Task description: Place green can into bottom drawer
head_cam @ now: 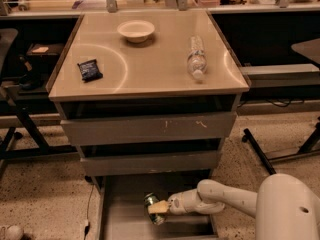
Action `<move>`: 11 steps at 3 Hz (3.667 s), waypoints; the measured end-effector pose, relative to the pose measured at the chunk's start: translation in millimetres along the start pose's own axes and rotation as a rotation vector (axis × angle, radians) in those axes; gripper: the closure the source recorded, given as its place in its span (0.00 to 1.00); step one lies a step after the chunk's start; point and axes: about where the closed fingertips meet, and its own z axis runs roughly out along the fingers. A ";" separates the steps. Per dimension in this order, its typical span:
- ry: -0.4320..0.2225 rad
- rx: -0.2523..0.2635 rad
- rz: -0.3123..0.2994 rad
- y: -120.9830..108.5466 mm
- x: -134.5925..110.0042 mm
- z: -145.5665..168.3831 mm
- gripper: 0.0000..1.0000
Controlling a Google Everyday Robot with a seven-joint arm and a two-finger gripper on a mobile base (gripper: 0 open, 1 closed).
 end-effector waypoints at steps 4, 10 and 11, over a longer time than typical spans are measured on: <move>0.045 0.034 0.116 -59.3 -5.8 76.6 1.00; 0.053 0.058 0.202 -94.4 3.2 102.3 0.13; 0.054 0.058 0.202 -94.3 3.3 102.5 0.00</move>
Offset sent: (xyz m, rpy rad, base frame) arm 0.0251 0.0396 -0.0722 -0.0091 0.1021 -0.0384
